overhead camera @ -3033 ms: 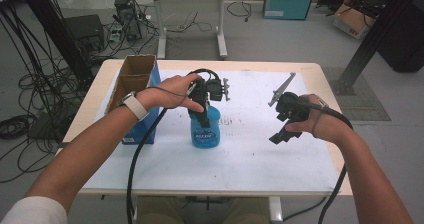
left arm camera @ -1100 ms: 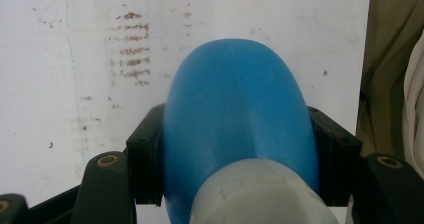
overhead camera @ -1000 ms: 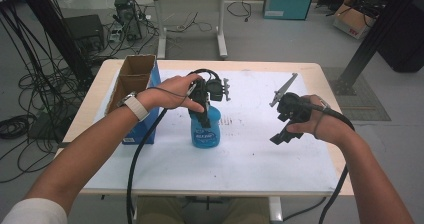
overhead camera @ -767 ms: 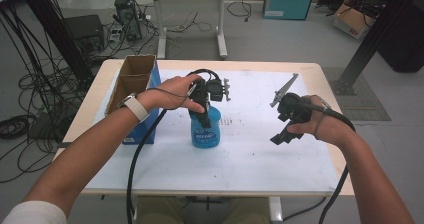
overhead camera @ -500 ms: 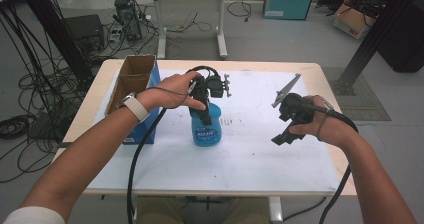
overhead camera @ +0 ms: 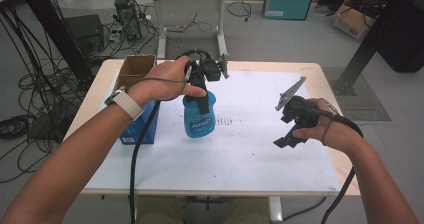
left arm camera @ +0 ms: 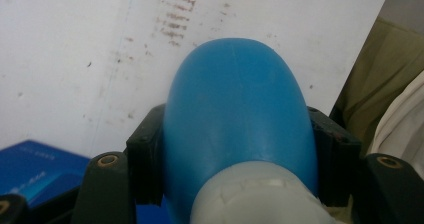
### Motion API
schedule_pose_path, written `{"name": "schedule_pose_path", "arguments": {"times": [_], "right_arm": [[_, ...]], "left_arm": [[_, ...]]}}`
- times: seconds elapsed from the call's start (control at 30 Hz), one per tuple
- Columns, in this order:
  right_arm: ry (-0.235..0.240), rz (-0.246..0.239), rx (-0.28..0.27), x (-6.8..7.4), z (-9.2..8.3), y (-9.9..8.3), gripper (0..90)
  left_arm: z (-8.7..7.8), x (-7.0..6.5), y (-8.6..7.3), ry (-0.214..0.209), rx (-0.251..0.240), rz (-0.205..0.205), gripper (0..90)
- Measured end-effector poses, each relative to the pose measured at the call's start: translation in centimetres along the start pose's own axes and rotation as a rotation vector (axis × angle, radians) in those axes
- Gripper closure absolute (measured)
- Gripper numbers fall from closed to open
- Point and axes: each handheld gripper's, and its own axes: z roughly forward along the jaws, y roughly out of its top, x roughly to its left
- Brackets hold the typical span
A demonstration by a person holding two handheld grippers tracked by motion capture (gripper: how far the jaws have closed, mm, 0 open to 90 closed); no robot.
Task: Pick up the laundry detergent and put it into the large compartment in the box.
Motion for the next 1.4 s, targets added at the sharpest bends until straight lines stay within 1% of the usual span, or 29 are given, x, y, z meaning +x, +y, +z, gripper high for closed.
{"name": "schedule_pose_path", "arguments": {"times": [0.03,0.1,0.13,0.27,0.3,0.4,0.63,0.7,0.77,0.87,0.93,1.03,1.07,1.13,1.27,1.37,1.4], "right_arm": [[-0.001,0.001,-0.004,0.0,0.0,0.0,12.6],[-0.002,0.0,-0.008,0.0,-0.1,0.0,12.6],[-0.001,-0.005,-0.011,0.0,-0.1,0.0,12.5],[-0.004,-0.013,-0.012,-0.3,-0.3,0.2,12.6],[-0.006,-0.014,-0.017,-0.3,-0.4,0.3,12.6],[-0.01,-0.024,-0.025,-0.5,-0.6,0.6,12.6],[-0.02,-0.045,-0.041,-0.8,-1.3,1.3,12.6],[-0.02,-0.049,-0.038,-0.9,-1.4,1.5,12.6],[-0.017,-0.061,-0.033,-0.9,-1.3,1.8,12.6],[-0.018,-0.073,-0.034,-1.0,-1.3,2.1,12.6],[-0.016,-0.076,-0.037,-1.0,-1.3,2.2,12.6],[-0.016,-0.079,-0.037,-1.2,-1.2,2.3,12.6],[-0.016,-0.08,-0.04,-1.2,-1.2,2.3,12.6],[-0.014,-0.081,-0.042,-1.3,-1.2,2.4,12.6],[-0.011,-0.093,-0.038,-1.5,-1.1,2.7,12.6],[-0.01,-0.102,-0.04,-1.6,-1.1,3.1,12.6],[-0.01,-0.106,-0.04,-1.7,-1.1,3.2,12.6]], "left_arm": [[-0.6,0.0,-0.1,0.003,-0.002,-0.024,37.4],[-1.6,0.0,-0.3,0.01,-0.001,-0.05,37.5],[-2.1,0.1,-0.5,0.012,-0.001,-0.074,37.4],[-4.0,0.3,-1.0,0.022,0.006,-0.146,37.5],[-4.4,0.4,-1.1,0.025,0.007,-0.173,37.4],[-5.8,0.7,-1.6,0.039,0.008,-0.231,37.5],[-8.9,1.6,-3.3,0.064,0.012,-0.401,37.5],[-9.7,1.8,-3.9,0.074,0.009,-0.452,37.5],[-10.5,2.0,-4.4,0.084,0.013,-0.488,37.5],[-11.8,2.3,-5.3,0.092,-0.003,-0.547,37.4],[-12.6,2.3,-5.8,0.1,-0.012,-0.594,37.5],[-13.8,2.4,-6.6,0.111,-0.004,-0.634,37.4],[-14.1,2.4,-6.8,0.113,-0.009,-0.658,37.4],[-14.8,2.6,-7.3,0.111,-0.015,-0.683,37.4],[-16.0,2.8,-8.1,0.095,-0.037,-0.746,37.4],[-16.8,3.1,-8.8,0.083,-0.061,-0.801,37.4],[-17.1,3.3,-9.0,0.082,-0.063,-0.809,37.4]]}}
